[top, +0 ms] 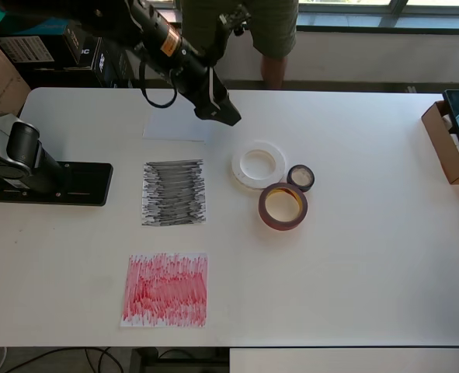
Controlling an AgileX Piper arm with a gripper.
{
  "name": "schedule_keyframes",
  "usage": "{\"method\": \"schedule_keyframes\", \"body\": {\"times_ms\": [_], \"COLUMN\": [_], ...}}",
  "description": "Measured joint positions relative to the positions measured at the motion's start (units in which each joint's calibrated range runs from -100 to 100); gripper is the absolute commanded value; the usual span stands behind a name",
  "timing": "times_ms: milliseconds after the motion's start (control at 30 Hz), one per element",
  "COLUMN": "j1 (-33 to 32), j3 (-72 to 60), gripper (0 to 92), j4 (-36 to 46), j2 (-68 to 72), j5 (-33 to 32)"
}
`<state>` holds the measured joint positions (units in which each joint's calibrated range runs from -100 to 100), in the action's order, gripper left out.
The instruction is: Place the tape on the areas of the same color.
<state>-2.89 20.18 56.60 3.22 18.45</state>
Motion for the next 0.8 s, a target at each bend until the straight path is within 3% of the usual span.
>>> {"method": "schedule_keyframes", "body": {"times_ms": [333,800], "j1": [0.8,-2.3], "j3": [-8.8,-9.5], "gripper": [72.2,72.2], "j4": [-0.2,-0.2], "j2": [13.9,27.9], "j5": [0.0,0.0]}}
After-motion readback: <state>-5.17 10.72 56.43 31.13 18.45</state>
